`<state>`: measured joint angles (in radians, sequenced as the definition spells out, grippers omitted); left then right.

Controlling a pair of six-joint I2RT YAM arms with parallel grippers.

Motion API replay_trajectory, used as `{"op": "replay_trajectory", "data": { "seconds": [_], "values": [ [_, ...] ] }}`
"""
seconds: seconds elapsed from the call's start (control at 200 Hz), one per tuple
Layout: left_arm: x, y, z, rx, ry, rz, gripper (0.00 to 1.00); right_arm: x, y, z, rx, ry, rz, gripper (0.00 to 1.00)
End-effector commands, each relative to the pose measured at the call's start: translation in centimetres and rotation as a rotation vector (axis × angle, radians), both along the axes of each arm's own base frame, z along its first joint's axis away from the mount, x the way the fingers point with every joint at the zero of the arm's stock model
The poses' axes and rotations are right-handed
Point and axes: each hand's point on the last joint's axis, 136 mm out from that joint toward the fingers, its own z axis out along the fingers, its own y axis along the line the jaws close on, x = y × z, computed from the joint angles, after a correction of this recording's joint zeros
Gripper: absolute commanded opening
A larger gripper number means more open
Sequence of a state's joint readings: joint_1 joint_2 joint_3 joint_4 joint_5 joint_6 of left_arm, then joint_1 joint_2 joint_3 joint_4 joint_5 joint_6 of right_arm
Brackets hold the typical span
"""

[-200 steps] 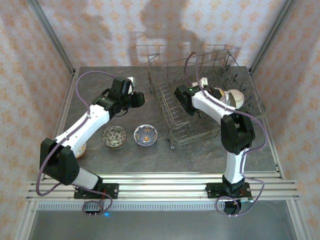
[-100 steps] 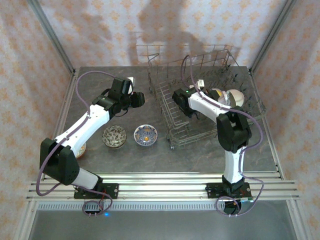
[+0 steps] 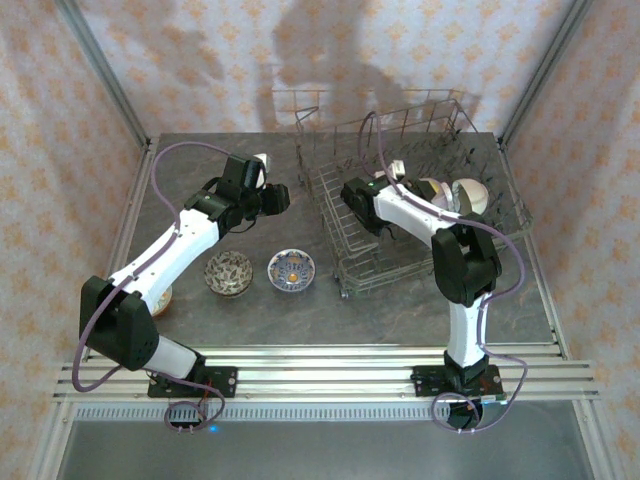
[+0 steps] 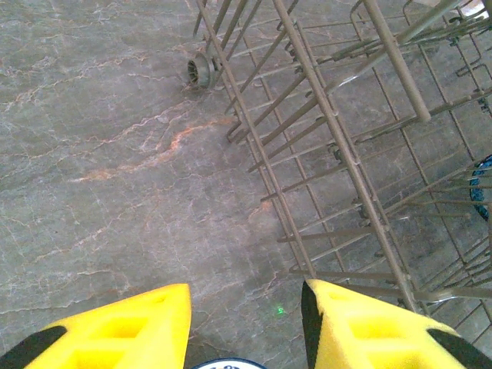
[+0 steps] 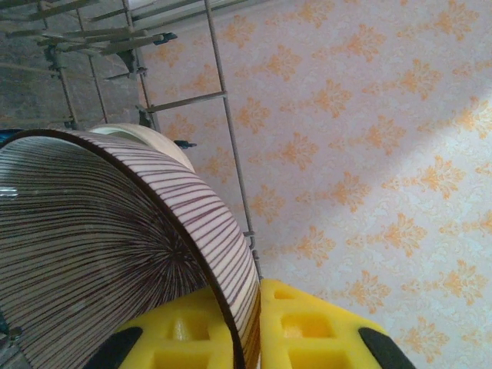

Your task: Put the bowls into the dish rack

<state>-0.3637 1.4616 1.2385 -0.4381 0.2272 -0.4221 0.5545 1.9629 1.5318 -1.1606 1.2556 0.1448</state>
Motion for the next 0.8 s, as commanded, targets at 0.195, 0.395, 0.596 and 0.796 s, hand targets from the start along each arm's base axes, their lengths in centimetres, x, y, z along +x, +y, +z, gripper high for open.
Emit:
{"op": "replay_trajectory", "data": {
  "seconds": [0.195, 0.395, 0.596, 0.796],
  "values": [
    [0.4, 0.3, 1.4, -0.038, -0.046, 0.025, 0.43, -0.3, 0.8, -3.0, 0.101, 0.073, 0.000, 0.13],
    [0.3, 0.0, 1.5, -0.056, -0.048, 0.023, 0.43, -0.8, 0.9, -3.6, 0.110, 0.086, 0.002, 0.14],
    [0.3, -0.1, 1.6, -0.068, -0.049, 0.022, 0.43, -0.9, 1.2, -3.8, 0.121, 0.086, 0.007, 0.14],
    [0.3, -0.1, 1.6, -0.075, -0.050, 0.026, 0.43, -0.8, 1.8, -3.8, 0.125, 0.082, 0.020, 0.13]
  ]
}}
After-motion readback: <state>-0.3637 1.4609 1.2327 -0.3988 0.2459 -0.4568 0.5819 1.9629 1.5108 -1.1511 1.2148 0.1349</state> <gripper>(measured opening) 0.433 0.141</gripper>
